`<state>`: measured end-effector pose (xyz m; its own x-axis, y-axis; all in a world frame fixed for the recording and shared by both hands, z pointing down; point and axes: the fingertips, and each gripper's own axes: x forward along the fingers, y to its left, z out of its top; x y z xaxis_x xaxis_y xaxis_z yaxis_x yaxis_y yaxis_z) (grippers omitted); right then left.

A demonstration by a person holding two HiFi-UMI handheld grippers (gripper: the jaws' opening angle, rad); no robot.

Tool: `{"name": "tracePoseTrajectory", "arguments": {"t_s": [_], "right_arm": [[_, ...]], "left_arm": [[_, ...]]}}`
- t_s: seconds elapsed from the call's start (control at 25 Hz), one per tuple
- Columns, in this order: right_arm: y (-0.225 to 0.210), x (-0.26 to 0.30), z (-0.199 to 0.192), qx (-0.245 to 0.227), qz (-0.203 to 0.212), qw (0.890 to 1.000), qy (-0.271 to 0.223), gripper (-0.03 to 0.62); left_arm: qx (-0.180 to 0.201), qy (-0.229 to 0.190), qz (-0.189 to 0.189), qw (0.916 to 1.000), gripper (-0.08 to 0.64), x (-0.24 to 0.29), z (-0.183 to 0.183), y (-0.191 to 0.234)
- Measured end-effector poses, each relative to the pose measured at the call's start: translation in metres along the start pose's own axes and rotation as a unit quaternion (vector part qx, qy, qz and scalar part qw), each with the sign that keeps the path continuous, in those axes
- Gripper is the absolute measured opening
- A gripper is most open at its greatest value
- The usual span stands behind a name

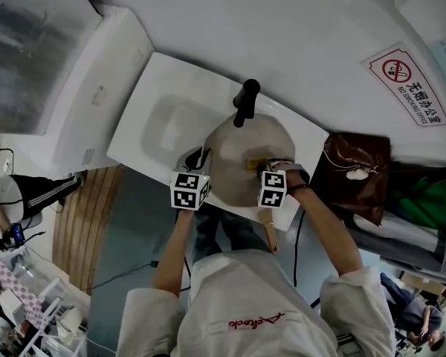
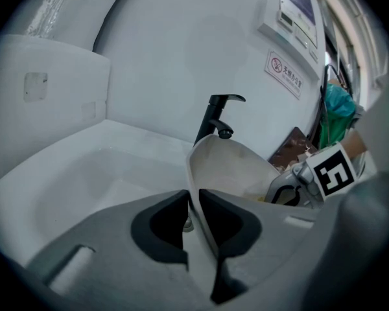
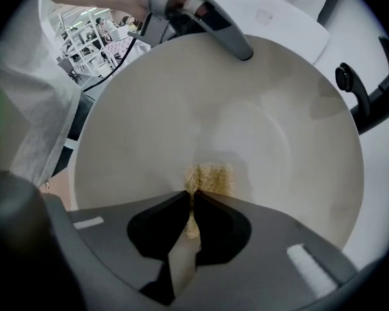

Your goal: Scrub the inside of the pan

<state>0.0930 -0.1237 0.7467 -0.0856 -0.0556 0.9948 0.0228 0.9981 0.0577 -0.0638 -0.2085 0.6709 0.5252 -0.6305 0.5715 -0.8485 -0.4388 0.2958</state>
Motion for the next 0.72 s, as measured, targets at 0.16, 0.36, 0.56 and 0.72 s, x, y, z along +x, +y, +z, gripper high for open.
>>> {"name": "tracePoseTrajectory", "arguments": {"t_s": [0.16, 0.36, 0.56, 0.72], "right_arm": [[0.014, 0.0, 0.005, -0.016, 0.021, 1.0, 0.0, 0.032], [0.024, 0.001, 0.012, -0.024, 0.034, 0.999, -0.003, 0.032], [0.035, 0.002, 0.016, -0.034, 0.045, 0.998, -0.006, 0.032], [0.041, 0.001, 0.022, -0.031, 0.051, 0.998, -0.017, 0.032]], "left_arm": [[0.0, 0.0, 0.0, 1.0, 0.054, 0.0, 0.0, 0.0], [0.001, 0.002, 0.001, 1.0, 0.054, 0.0, 0.0, 0.0], [0.003, 0.002, 0.001, 1.0, 0.054, 0.0, 0.0, 0.0], [0.005, 0.003, 0.001, 1.0, 0.055, 0.0, 0.0, 0.0]]}}
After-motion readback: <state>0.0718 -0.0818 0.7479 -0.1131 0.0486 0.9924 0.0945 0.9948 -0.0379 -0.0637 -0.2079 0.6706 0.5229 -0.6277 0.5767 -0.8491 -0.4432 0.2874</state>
